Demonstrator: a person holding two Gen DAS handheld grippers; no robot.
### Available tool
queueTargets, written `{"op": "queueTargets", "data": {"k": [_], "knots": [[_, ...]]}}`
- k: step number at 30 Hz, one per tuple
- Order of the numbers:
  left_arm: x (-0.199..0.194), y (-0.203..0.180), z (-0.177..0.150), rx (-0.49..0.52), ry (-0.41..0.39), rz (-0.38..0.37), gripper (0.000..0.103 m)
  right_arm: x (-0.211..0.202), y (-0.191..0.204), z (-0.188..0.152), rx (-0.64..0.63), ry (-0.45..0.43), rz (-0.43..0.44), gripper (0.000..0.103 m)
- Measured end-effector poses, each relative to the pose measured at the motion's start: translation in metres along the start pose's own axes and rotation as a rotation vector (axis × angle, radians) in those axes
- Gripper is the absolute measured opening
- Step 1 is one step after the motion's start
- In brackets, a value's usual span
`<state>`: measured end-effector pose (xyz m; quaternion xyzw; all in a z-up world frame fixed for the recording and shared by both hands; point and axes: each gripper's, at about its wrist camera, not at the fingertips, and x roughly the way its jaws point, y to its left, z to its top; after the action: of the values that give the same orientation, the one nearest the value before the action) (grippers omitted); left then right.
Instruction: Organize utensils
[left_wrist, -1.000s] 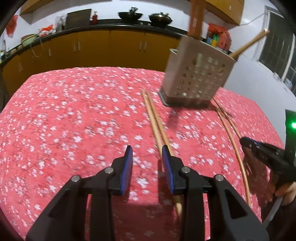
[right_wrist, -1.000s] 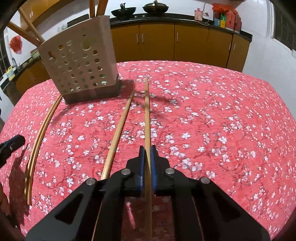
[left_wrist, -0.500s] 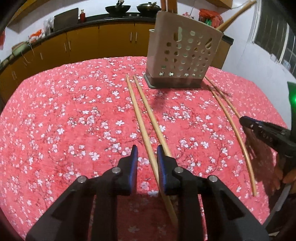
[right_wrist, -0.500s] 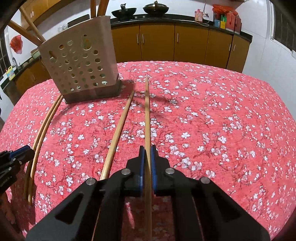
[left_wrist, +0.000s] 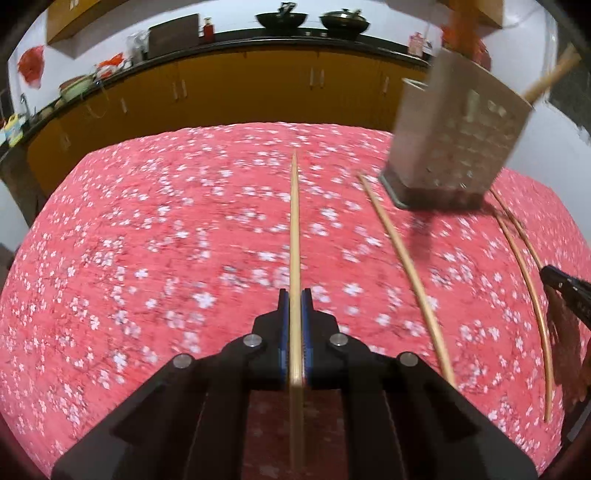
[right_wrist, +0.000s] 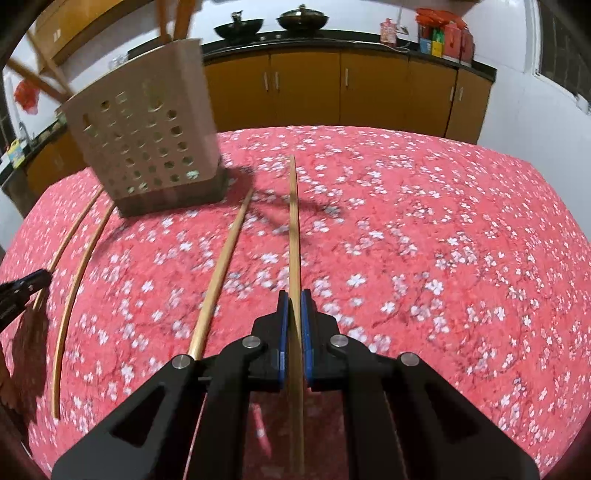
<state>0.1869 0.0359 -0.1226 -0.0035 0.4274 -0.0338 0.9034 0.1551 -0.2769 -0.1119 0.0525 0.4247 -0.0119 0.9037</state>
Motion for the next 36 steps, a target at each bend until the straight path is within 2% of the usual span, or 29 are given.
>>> {"op": "queueTargets", "data": {"k": [14, 36], "knots": [[-0.002, 0.014, -0.003, -0.062, -0.003, -0.064, 0.010, 0.006, -0.003, 0.007, 0.018, 0.002, 0.007, 0.008], [-0.005, 0.014, -0.004, -0.069, -0.004, -0.069, 0.010, 0.004, -0.004, 0.003, 0.029, 0.001, 0.018, 0.009]]}}
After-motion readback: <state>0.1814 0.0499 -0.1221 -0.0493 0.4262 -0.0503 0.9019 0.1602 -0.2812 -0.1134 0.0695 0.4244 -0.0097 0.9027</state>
